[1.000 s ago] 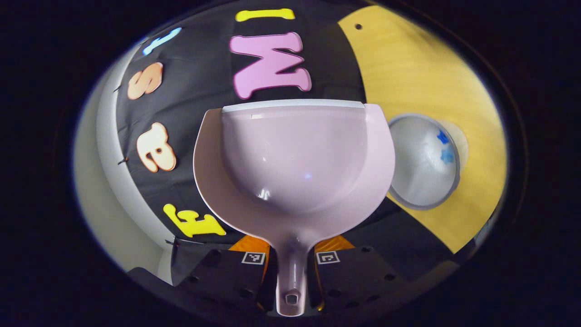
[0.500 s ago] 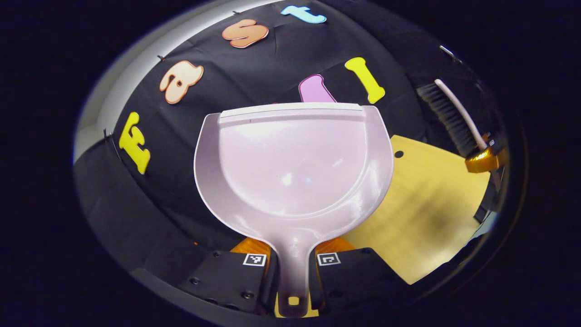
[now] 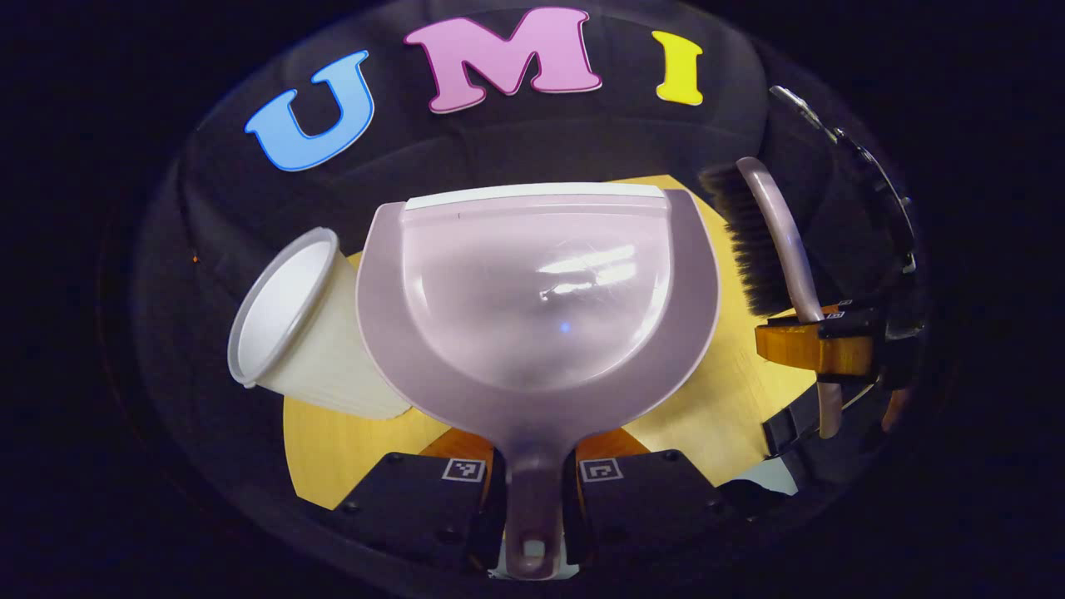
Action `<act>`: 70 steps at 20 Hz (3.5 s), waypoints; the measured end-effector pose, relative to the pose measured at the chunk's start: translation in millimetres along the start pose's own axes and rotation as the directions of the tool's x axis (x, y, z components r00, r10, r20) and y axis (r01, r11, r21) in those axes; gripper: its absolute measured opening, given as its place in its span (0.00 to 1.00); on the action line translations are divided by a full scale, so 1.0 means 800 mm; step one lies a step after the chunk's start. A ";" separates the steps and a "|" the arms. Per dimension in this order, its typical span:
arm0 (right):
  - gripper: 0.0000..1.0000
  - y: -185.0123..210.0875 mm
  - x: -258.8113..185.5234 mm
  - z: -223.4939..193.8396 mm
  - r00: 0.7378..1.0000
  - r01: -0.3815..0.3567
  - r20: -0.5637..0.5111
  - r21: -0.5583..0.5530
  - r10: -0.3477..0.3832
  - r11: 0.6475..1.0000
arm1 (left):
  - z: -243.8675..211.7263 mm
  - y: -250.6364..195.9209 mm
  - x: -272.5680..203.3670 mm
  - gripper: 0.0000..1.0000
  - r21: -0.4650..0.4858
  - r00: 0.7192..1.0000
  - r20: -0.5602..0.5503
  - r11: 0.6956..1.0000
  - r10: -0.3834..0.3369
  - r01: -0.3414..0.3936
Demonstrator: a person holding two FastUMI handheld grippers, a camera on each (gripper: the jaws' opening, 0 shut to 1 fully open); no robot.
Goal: Pick up the small broom and dustpan from the desktop, sweep the trash into the dustpan with the broom, and then empty the trash into the garbage bin.
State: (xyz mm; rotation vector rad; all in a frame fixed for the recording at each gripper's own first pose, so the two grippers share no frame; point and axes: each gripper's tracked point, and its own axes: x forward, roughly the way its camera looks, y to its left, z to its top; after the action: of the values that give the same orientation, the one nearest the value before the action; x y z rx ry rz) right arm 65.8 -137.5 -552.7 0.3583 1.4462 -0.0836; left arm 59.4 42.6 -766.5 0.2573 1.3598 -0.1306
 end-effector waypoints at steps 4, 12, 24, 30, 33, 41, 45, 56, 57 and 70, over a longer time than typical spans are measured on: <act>0.19 0.005 0.054 -0.044 0.986 0.028 -0.164 0.048 -0.019 0.998 | -0.025 -0.012 0.046 0.25 -0.071 0.984 -0.168 0.996 -0.067 0.056; 0.19 0.000 0.123 -0.106 0.913 0.125 -0.386 -0.035 -0.128 0.992 | 0.017 -0.001 0.049 0.25 -0.165 0.930 -0.350 0.985 -0.113 0.058; 0.21 0.012 0.130 -0.105 0.874 0.146 -0.464 -0.024 -0.140 0.989 | 0.021 -0.001 0.039 0.27 -0.181 0.859 -0.487 0.980 -0.159 0.079; 0.26 0.014 0.128 -0.108 0.868 0.151 -0.475 -0.028 -0.146 0.988 | 0.016 -0.003 0.028 0.31 -0.153 0.814 -0.554 0.982 -0.178 0.111; 0.28 0.012 0.128 -0.109 0.867 0.153 -0.475 -0.034 -0.150 0.988 | 0.010 -0.009 0.029 0.63 -0.147 0.808 -0.559 0.981 -0.188 0.126; 1.00 0.005 0.112 -0.106 0.884 0.181 -0.434 -0.023 -0.173 0.983 | 0.005 -0.017 0.015 0.84 -0.197 0.805 -0.556 0.974 -0.207 0.115; 1.00 0.010 0.091 -0.105 0.898 0.152 -0.414 -0.019 -0.146 0.988 | 0.019 -0.014 -0.007 0.84 -0.161 0.840 -0.512 0.980 -0.183 0.115; 0.93 0.052 -0.122 0.013 0.996 -0.026 0.079 -0.089 0.033 0.996 | 0.110 0.011 -0.200 0.84 -0.034 0.990 0.064 0.991 -0.124 0.127; 0.93 0.063 -0.160 0.038 0.976 -0.041 0.208 -0.090 0.059 0.995 | 0.118 0.015 -0.224 0.84 -0.025 0.981 0.160 0.993 -0.109 0.115; 0.98 0.106 -0.516 0.034 0.385 0.059 0.919 -0.118 0.087 0.991 | 0.065 0.048 -0.402 0.83 -0.178 0.640 0.765 0.978 0.068 0.110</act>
State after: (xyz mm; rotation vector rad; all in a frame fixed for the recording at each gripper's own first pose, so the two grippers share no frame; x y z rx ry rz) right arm 60.1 -131.1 -130.7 0.1436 0.2811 -0.1458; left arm 51.5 48.3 -438.3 -0.0129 0.4963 -0.0969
